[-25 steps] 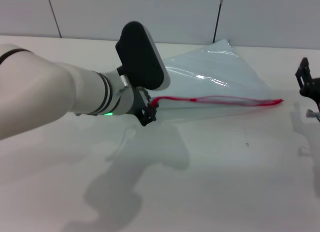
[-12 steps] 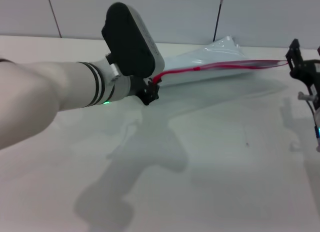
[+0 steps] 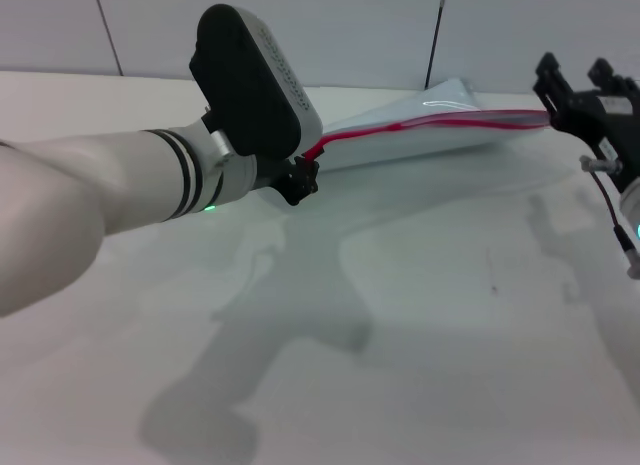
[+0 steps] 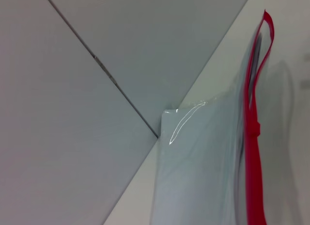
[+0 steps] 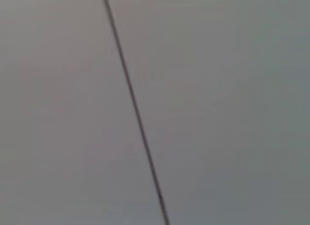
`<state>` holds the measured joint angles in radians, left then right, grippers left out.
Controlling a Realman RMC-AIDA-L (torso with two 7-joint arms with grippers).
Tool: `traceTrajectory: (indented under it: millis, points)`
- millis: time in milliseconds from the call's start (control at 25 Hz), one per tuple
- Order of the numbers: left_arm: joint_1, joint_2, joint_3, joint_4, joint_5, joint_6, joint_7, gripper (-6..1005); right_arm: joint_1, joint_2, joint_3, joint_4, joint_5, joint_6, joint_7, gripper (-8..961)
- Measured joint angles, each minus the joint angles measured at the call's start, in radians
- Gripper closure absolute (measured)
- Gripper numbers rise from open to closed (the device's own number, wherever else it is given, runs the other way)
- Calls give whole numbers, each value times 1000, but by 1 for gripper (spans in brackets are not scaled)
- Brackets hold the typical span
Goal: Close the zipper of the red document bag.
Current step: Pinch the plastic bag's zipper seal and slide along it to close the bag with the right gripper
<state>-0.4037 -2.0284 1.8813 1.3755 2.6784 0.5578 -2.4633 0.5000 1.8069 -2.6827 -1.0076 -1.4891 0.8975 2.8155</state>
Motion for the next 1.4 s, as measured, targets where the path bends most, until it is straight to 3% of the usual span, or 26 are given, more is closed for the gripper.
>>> traceTrajectory:
  millis: [240, 440, 600, 800, 960, 1280, 1400]
  points:
    - [21, 0, 6, 33, 0, -12, 19, 943, -21, -66, 104, -130, -119, -177, 0, 283]
    - [35, 2, 19, 50, 0, -33, 32, 942, -80, -77, 298, -220, -305, -430, 1, 283]
    - [47, 1, 24, 59, 0, -50, 41, 942, -127, -54, 464, -284, -459, -645, -5, 284]
    - [73, 1, 32, 84, -1, -81, 62, 943, -137, 5, 623, -315, -630, -862, -17, 284]
    - [93, 2, 33, 111, -1, -97, 74, 943, -138, 44, 687, -338, -682, -942, -49, 285]
    - [102, 1, 36, 115, -7, -128, 77, 944, -124, 65, 761, -415, -679, -1055, -86, 311]
    - [102, 1, 41, 115, -10, -137, 77, 944, -111, 85, 796, -426, -677, -1087, -93, 322]
